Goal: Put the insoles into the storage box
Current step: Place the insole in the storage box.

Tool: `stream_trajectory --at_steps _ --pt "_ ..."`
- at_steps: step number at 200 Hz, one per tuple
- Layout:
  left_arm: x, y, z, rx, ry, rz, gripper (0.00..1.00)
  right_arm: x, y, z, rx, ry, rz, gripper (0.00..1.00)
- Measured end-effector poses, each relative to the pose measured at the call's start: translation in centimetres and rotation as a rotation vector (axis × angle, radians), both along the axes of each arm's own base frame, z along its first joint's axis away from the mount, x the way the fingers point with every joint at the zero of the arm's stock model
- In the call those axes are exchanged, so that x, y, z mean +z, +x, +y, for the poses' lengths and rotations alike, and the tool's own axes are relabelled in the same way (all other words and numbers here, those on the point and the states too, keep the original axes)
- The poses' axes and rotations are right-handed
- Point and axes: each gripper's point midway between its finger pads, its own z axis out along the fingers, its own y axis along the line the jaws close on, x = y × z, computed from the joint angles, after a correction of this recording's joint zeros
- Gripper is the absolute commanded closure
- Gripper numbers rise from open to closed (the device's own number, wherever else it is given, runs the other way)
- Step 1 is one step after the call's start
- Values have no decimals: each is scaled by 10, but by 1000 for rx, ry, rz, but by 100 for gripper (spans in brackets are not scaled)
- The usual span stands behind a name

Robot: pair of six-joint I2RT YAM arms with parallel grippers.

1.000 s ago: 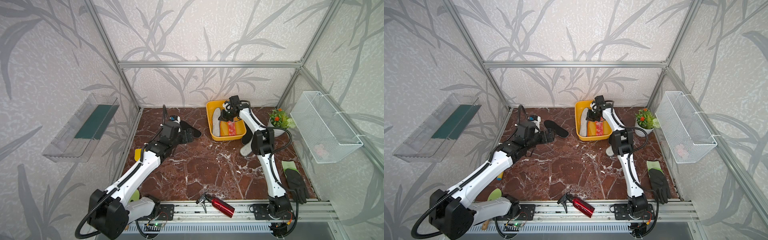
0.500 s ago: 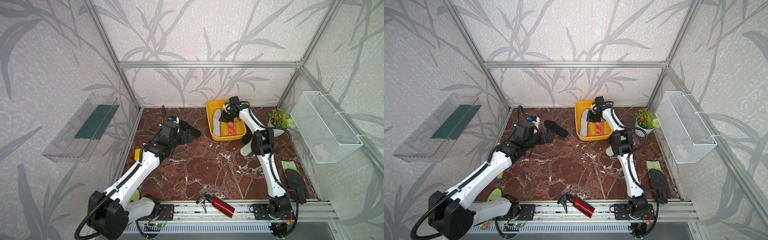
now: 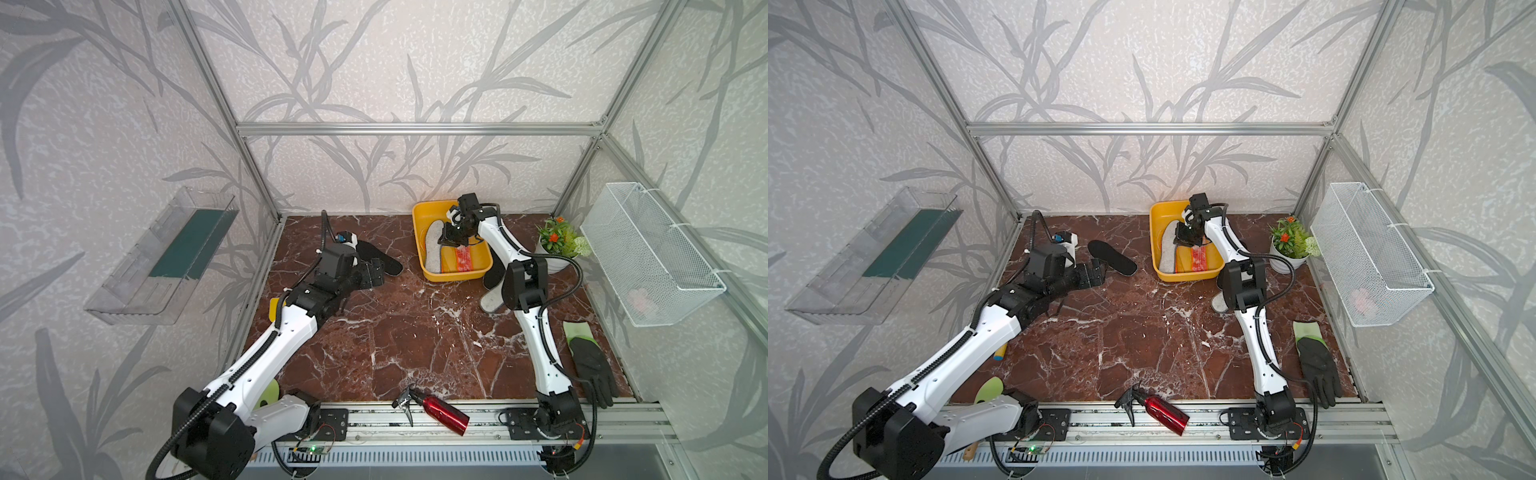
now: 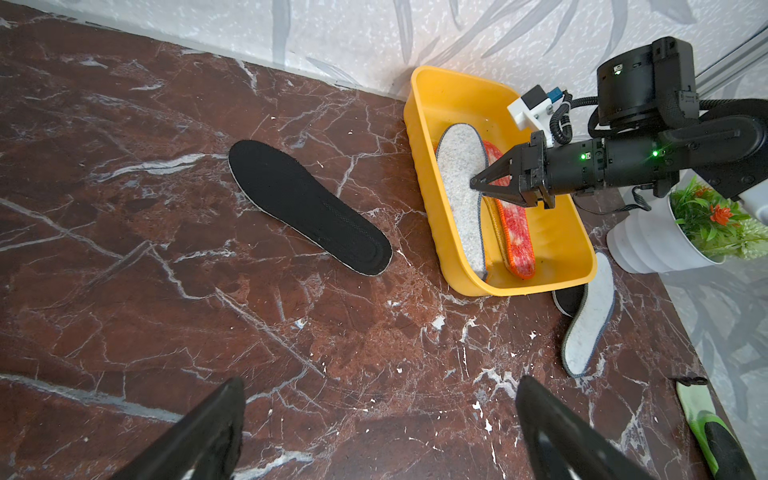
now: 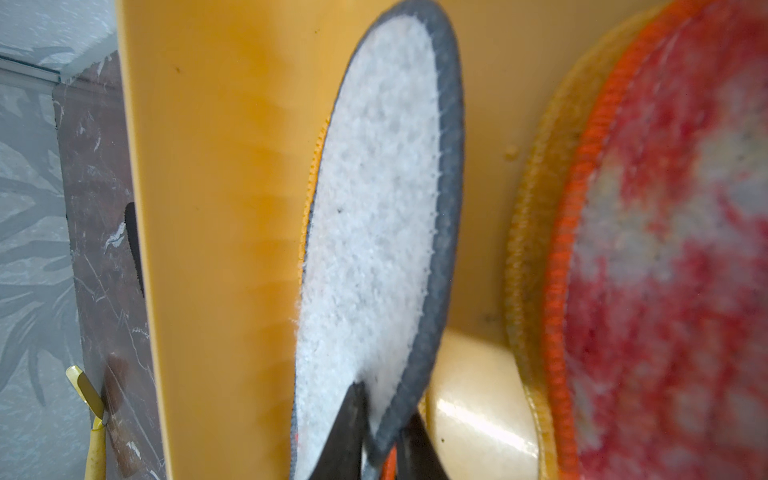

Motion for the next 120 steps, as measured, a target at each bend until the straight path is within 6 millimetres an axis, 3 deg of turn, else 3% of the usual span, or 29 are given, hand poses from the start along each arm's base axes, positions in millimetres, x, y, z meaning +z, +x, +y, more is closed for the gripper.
stream_trajectory --at_steps 46,120 --pt "0 0 0 0 0 0 1 10 4 1 5 4 -23 82" --pt "0 0 0 0 0 0 1 2 2 0 3 -5 -4 81"
